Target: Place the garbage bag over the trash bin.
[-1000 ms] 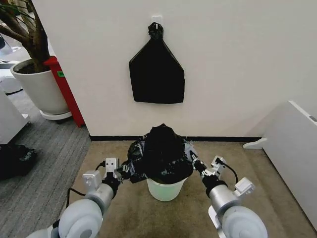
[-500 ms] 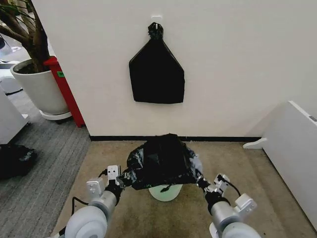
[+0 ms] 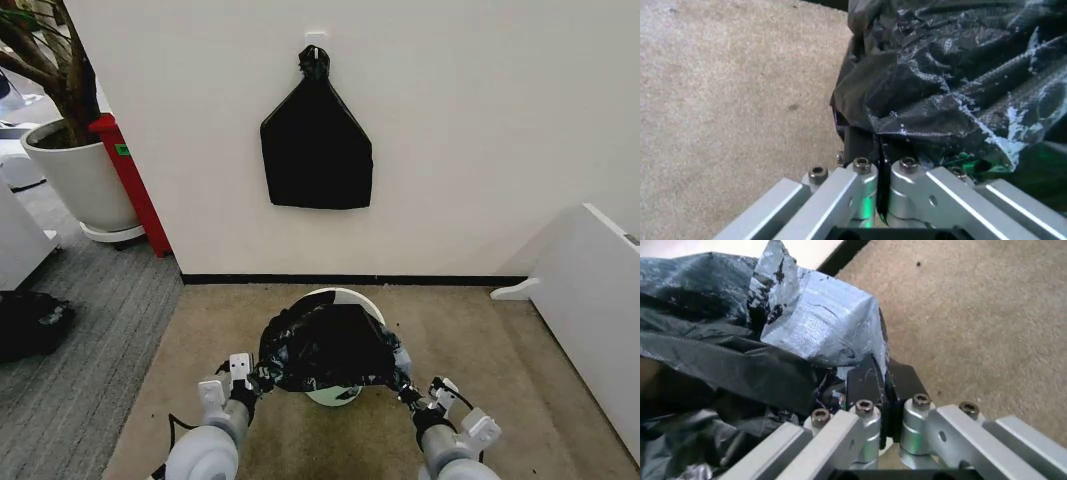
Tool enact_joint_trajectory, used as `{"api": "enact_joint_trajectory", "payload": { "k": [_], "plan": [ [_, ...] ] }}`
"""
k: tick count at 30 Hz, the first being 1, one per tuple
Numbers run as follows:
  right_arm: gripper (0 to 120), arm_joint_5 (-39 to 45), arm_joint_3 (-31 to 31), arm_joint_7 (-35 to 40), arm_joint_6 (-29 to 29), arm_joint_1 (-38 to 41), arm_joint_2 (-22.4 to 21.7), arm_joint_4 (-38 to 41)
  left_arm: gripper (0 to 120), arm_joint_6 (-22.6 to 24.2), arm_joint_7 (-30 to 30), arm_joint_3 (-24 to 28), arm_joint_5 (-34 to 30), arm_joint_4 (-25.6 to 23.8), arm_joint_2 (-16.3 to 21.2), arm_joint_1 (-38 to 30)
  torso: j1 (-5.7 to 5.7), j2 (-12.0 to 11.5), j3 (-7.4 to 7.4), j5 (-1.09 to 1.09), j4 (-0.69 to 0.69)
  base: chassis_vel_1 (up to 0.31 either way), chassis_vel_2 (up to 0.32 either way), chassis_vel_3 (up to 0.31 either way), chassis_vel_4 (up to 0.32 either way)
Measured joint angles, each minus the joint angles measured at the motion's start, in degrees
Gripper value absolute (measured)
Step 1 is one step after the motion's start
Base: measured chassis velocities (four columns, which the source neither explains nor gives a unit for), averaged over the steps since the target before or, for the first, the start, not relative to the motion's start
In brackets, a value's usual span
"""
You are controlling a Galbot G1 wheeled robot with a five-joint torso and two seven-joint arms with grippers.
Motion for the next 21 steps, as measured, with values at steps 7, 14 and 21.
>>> {"api": "enact_joint_trajectory", "payload": {
  "k": [7, 14, 21],
  "plan": [
    [0, -2.2, 0.0, -5.4, 1.0, 4.0, -0.1, -4.6, 0, -0.8, 1.3, 0.9, 2.0, 2.9, -1.6, -1.4, 0.0, 0.0, 0.0, 0.0, 0.0, 0.0, 0.0, 0.0, 0.0],
    [0, -2.6, -1.3, -7.7, -0.1, 8.9, -1.2, -8.8, 0, -0.9, 2.1, -0.4, 1.8, 4.8, -3.0, -2.7, 0.0, 0.0, 0.0, 0.0, 0.0, 0.0, 0.0, 0.0, 0.0],
    [0, -2.6, -2.5, -11.0, -2.4, 12.3, -1.6, -13.6, 0, -1.1, 3.6, -1.3, 1.5, 8.8, -5.5, -3.8, 0.0, 0.0, 0.0, 0.01, 0.01, 0.0, 0.0, 0.0, 0.0]
  ]
}}
